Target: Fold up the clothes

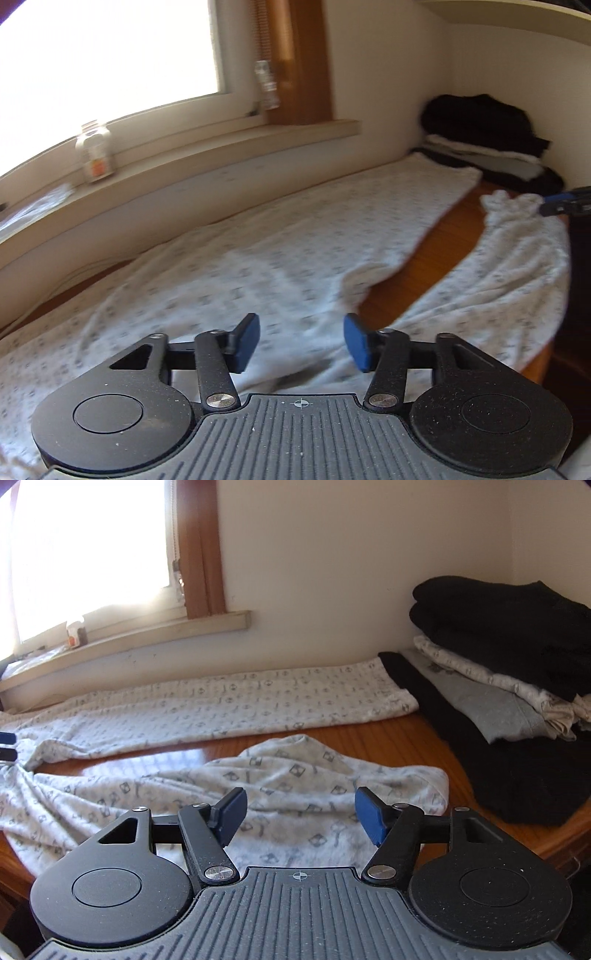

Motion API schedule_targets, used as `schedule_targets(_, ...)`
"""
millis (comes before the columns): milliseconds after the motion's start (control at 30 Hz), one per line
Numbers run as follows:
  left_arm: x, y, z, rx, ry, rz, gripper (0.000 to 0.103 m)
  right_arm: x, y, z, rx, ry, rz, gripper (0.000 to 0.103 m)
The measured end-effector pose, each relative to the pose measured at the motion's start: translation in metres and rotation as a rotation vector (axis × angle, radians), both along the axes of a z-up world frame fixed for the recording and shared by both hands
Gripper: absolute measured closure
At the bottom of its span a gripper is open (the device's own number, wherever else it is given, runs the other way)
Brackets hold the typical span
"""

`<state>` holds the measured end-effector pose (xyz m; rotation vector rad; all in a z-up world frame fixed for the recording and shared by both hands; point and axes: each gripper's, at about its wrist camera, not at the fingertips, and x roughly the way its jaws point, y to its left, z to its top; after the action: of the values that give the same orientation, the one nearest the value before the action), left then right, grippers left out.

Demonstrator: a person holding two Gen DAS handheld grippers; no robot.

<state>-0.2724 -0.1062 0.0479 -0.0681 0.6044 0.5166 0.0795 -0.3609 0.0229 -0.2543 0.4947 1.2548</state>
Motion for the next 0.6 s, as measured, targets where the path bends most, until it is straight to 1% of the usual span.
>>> schedule_targets(100, 0.019, -0.014, 0.002, 0.012, 0.016, -0.074, 0.051, -0.004, -0.002, -0.002, 0.002, 0.01, 0.006, 0.039)
schedule_targets(167, 0.032, -0.024, 0.001, 0.018, 0.047, -0.123, 0.044, -0.008, -0.002, -0.002, 0.003, 0.017, 0.014, 0.039)
schedule_targets(200, 0.038, -0.028, -0.001, 0.019, 0.065, -0.144, 0.038, -0.011, -0.002, -0.003, 0.003, 0.015, 0.017, 0.039)
schedule_targets(233, 0.043, -0.033, -0.004, 0.024, 0.088, -0.167, 0.037, -0.015, -0.003, -0.003, 0.004, 0.009, 0.023, 0.038)
schedule_targets(267, 0.048, -0.037, -0.008, 0.032, 0.112, -0.19, 0.037, -0.018, -0.003, -0.003, 0.005, 0.0, 0.031, 0.038)
schedule_targets(333, 0.053, -0.042, -0.016, 0.052, 0.15, -0.204, 0.037, -0.023, -0.005, -0.003, 0.013, -0.009, 0.04, 0.038)
schedule_targets(400, 0.051, -0.04, -0.018, 0.042, 0.147, -0.207, 0.044, -0.025, -0.006, -0.004, 0.025, 0.007, 0.053, 0.038)
schedule_targets(433, 0.049, -0.04, -0.018, 0.028, 0.138, -0.207, 0.05, -0.027, -0.007, -0.004, 0.033, 0.016, 0.065, 0.038)
schedule_targets(500, 0.044, -0.04, -0.018, 0.022, 0.133, -0.201, 0.051, -0.035, -0.006, -0.002, 0.036, 0.014, 0.107, 0.039)
schedule_targets(567, 0.04, -0.039, -0.019, 0.018, 0.13, -0.192, 0.049, -0.045, -0.003, 0.0, 0.038, 0.007, 0.152, 0.039)
schedule_targets(600, 0.038, -0.038, -0.02, 0.013, 0.128, -0.184, 0.047, -0.05, -0.001, 0.002, 0.04, 0.006, 0.173, 0.039)
